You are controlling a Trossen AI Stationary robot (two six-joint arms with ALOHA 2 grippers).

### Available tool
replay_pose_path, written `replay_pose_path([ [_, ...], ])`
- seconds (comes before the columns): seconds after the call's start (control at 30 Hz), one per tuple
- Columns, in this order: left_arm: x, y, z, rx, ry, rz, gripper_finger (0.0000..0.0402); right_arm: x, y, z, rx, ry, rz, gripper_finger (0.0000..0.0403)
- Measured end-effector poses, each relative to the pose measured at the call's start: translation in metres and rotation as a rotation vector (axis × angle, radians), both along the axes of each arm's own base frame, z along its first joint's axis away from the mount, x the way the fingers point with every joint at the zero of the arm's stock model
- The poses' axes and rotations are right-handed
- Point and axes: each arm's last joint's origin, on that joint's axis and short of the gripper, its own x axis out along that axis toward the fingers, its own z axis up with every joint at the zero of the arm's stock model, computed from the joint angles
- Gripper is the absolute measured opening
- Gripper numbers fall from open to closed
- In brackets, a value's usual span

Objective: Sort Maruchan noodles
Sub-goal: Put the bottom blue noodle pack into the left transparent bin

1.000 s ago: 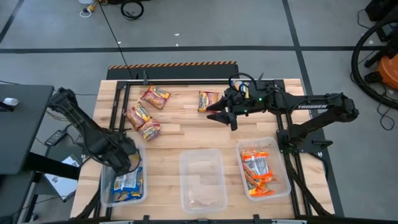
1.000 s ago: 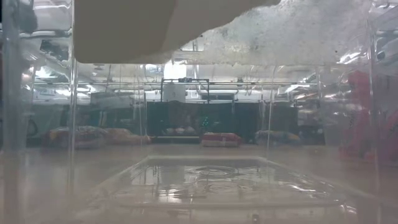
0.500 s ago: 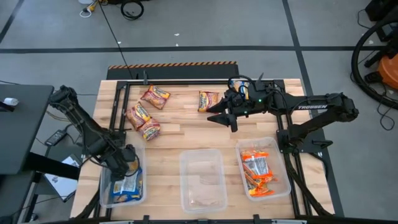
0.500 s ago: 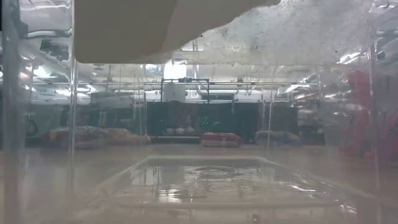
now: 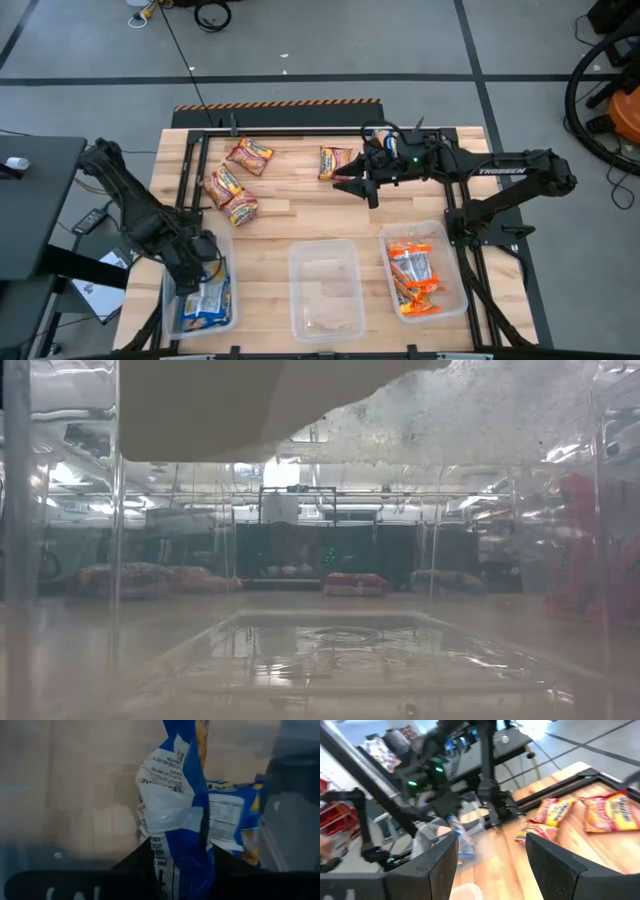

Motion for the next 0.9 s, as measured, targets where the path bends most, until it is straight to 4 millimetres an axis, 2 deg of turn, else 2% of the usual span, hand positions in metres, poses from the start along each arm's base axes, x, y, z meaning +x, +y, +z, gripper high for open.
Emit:
replay_pose_path([
  [0.07,-0.001,0.002,0.009,0.012,-0.007,0.031,0.0096,0.0,-0.002,-0.001,0.0,0.005,-0.01,0.0237],
  [0.17,-0.004,-0.003,0.008,0.054,0.003,0.054,0.0089,0.0,-0.003,0.0,0.005,0.005,-0.015,0.0237],
  [0.33,-0.008,-0.021,-0.015,0.187,0.085,0.02,0.0082,0.0,-0.001,0.0,0.01,0.005,-0.01,0.0237],
  [0.5,-0.007,-0.042,-0.037,0.307,0.077,0.016,0.0085,0.0,0.003,0.0,0.01,0.004,0.004,0.0237],
  [0.6,-0.004,-0.055,-0.044,0.285,0.063,0.024,0.0085,0.0,0.004,0.0,0.012,0.005,0.01,0.0237],
  [0.77,-0.002,-0.078,-0.044,0.129,-0.037,-0.029,0.0085,0.0,0.005,0.0,0.032,0.005,0.008,0.0237],
  [0.9,-0.007,-0.083,-0.044,0.111,-0.022,-0.112,0.0085,0.0,0.005,0.0,0.028,0.005,0.008,0.0237],
])
